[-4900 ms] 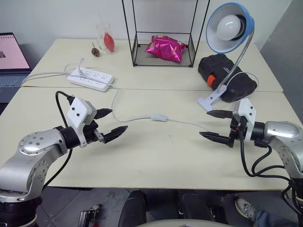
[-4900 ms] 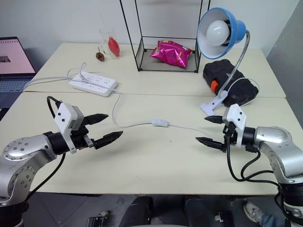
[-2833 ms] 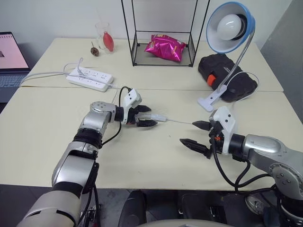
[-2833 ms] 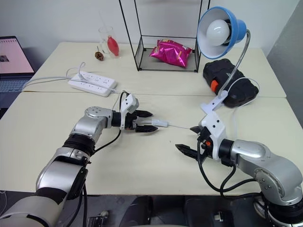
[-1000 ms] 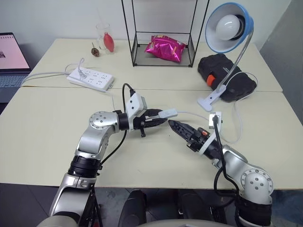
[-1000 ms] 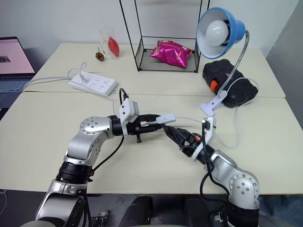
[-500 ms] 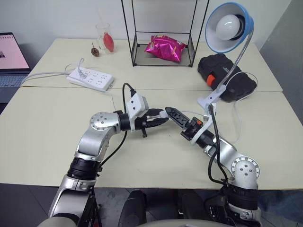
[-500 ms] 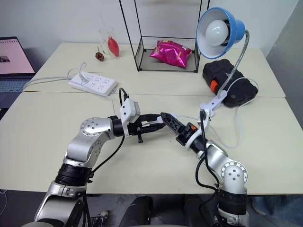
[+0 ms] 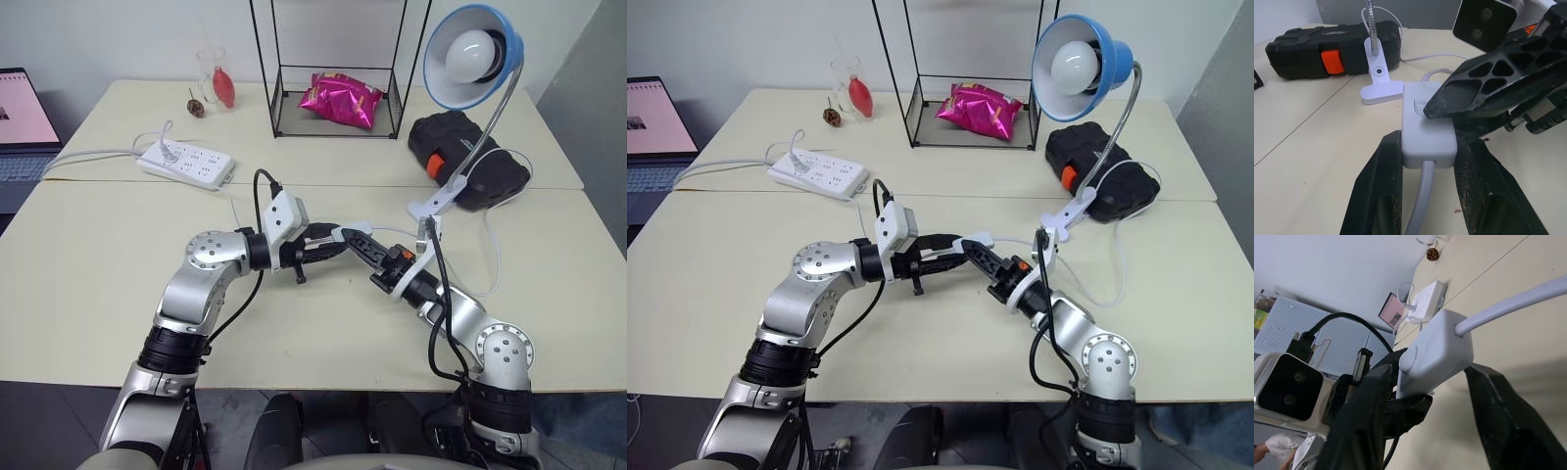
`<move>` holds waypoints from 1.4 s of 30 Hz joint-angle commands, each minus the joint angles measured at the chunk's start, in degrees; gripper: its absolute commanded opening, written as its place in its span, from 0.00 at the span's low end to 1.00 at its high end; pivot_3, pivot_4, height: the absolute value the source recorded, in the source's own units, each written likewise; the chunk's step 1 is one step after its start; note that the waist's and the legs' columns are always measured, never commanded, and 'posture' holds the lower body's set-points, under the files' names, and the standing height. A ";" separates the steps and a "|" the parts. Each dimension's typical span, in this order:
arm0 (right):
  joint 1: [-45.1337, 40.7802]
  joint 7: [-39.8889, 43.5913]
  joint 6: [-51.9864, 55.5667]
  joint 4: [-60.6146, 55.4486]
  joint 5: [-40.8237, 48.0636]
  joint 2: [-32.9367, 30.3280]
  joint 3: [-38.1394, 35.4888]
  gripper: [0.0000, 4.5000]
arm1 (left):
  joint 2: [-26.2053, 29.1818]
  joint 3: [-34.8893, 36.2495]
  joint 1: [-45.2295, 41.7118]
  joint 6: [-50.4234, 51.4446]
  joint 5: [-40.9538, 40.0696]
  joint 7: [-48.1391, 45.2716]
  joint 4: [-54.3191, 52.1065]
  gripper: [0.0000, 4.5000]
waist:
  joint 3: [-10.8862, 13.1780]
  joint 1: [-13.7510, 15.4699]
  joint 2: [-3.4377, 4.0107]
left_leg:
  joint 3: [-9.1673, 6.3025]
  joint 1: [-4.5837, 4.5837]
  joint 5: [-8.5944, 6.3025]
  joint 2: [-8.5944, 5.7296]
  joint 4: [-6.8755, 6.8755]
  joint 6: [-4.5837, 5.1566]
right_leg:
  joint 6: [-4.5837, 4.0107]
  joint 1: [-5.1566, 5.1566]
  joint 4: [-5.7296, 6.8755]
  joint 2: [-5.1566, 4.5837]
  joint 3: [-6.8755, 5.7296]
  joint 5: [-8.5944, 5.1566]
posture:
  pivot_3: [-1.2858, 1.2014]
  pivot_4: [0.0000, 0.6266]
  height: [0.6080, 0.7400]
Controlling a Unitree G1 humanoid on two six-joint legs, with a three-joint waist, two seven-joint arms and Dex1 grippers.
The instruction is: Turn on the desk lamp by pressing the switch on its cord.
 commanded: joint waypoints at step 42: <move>0.34 -2.54 -5.35 -0.57 8.54 -1.64 1.48 0.41 | 0.29 -0.94 0.39 1.54 -2.25 2.77 -4.50 0.24 | 0.01 -0.02 0.01 | 0.01 -0.03 0.00 0.00 -0.05 0.00 | 0.07 -0.02 -0.05 0.00 0.01 -0.06 | 0.52 0.24 1.00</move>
